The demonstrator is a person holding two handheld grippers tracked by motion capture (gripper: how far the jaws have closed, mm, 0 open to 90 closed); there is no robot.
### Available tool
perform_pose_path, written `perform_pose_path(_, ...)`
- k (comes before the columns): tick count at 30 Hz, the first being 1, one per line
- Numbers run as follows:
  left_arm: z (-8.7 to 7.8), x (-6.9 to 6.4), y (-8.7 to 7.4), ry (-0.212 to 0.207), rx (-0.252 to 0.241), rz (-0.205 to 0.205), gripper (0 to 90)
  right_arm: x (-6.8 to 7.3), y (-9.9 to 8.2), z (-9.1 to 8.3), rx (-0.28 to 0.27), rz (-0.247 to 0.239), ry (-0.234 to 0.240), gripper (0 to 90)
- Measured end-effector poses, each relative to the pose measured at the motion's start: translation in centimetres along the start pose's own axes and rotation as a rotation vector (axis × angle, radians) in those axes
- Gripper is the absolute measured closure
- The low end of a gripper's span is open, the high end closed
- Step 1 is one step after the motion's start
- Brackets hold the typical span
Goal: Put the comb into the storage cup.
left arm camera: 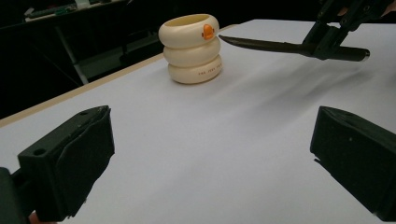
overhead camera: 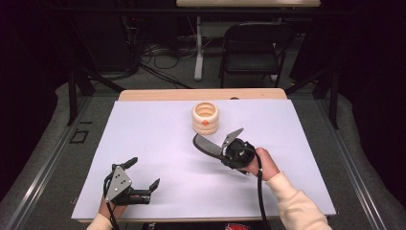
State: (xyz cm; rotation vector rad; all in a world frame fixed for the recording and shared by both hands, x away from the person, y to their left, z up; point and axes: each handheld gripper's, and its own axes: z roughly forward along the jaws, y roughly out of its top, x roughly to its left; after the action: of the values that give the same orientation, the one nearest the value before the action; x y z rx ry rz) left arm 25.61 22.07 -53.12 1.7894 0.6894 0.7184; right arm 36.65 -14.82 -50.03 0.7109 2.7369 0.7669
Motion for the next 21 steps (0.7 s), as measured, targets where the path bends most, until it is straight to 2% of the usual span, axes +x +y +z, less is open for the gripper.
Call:
perform_pose_path(3,0.02,0.00,-0.01,-0.001,0.002,0.002,0.0,-0.16,-0.45,-0.13,-0.030,0.015,0.004,72.0)
perform_pose_path(21,-0.04,-0.02,0.01,0.002,-0.001,0.003,0.0,-0.28,-0.97,-0.88,-0.095,0.046,-0.007,72.0)
